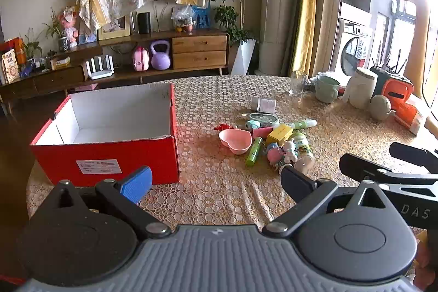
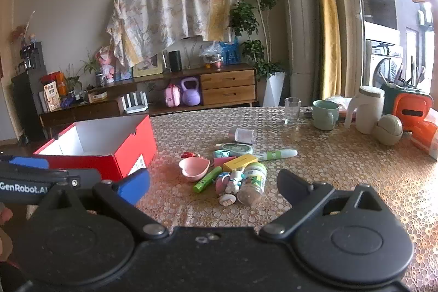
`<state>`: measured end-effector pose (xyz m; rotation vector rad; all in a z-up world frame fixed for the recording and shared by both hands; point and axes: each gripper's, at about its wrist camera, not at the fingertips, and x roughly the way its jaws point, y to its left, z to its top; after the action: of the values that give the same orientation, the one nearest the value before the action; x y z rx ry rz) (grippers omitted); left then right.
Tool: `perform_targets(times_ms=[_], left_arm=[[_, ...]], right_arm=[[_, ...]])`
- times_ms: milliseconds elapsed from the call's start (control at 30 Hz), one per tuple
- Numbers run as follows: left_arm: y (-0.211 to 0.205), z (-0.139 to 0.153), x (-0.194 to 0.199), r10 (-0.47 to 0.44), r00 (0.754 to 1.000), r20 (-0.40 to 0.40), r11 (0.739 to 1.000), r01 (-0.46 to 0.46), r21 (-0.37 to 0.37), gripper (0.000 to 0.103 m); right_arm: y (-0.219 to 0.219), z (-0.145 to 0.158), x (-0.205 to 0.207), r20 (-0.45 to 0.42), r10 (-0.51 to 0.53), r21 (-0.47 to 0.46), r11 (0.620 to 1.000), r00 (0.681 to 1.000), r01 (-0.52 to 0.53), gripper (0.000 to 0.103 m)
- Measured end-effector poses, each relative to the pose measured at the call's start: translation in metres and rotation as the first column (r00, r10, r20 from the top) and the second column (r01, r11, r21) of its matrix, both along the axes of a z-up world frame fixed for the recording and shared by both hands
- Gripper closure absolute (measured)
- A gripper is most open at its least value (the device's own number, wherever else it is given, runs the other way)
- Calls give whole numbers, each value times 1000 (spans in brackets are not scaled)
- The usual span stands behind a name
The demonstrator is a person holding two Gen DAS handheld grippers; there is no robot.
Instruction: Organize rigid objects
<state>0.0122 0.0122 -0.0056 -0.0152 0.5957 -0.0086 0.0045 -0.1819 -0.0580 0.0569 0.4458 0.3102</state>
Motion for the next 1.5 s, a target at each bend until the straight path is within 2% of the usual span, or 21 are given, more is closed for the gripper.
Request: perform_targets(times_ms=[233,533,967,1233,1500], left_arm=[[1,-3,19,-15,1000,-11,1000,15,3,2],[-4,-13,62,-30,999,-34,1000,30,6,2],[-29,-44,121,-66,992,-107,998,66,-5,2],[-46,-60,141,-107,987,-123,994,107,-6,2],[-67,-83,157,-154,978,-143,987,160,27,3]], right_arm=[[1,-6,16,-2,22,-37,999,1000,-22,5],[-7,-31,57,-59,26,-94,995,998,-32,5],[-20,-69,114,-144,81,-196,974,986,-109,18],[-34,-79,146,-181,93,-185,975,979,-126,21],[-43,-82,181,-223,118,-164,974,968,-157,22]])
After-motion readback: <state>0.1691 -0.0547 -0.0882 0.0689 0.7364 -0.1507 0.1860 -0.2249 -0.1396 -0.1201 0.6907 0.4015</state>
